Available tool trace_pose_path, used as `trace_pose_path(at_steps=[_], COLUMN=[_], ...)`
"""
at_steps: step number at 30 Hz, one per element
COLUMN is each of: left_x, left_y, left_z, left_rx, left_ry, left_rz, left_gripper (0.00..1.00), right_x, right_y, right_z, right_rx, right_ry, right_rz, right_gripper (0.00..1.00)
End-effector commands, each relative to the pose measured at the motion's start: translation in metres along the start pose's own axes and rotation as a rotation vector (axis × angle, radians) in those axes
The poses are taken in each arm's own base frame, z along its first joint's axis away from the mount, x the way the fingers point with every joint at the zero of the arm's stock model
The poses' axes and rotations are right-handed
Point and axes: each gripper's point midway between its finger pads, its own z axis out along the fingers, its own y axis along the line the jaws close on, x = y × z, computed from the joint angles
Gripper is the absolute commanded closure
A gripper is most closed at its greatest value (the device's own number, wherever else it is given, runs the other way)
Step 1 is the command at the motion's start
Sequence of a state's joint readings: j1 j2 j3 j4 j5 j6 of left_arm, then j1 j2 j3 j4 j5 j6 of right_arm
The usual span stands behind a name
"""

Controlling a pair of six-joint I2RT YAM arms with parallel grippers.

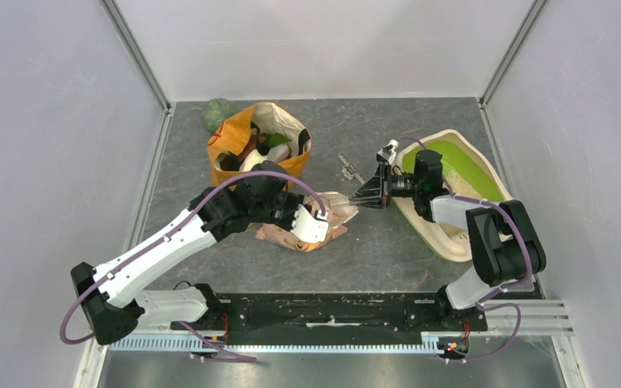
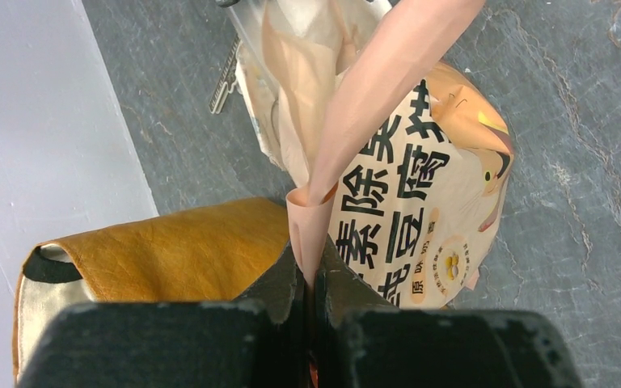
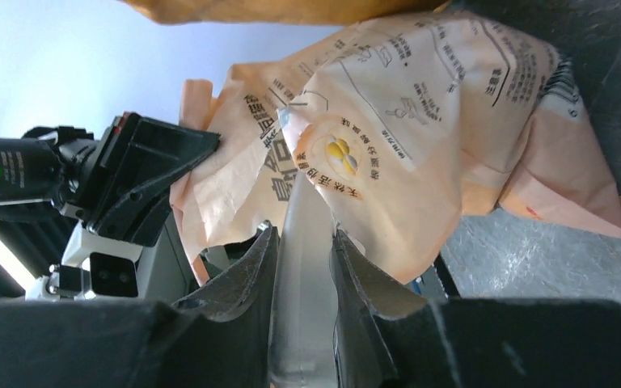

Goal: Fill the litter box with clean litter

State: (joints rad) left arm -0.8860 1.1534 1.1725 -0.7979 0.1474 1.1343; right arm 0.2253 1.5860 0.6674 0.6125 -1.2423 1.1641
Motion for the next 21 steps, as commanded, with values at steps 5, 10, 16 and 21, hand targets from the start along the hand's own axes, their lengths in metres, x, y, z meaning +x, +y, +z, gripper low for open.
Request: trace_pose_path(at_steps=[5,10,16,21], left_x=[-0.022,-0.021,-0.020,-0.019], left_y=[0.022,0.021,0.021,0.019], left_z=[-0.009,-0.006,-0.007,-0.007], left_rx=[-0.060,-0.052,-0.054,-0.050], left_ry=[-0.076,-0.069,-0.061,-0.062], left_rz=[-0.016,-0.020,-0.009,-0.017], left_gripper=[0.98,0.98,0.98,0.98], right_x=[-0.013,-0.016,-0.012,-0.006], right_y=[0.050,0.055,0.043,0.051], right_z=[-0.020,-0.014,-0.031,-0.041], right_rx=[-0.136,-0.124,-0.106,-0.124], right_ry=[-0.035,-0.050,-0.063,-0.044], right_rz=[-0.070,-0.065,-0.010,-0.021], right_gripper=[1.00,1.00,1.00,1.00])
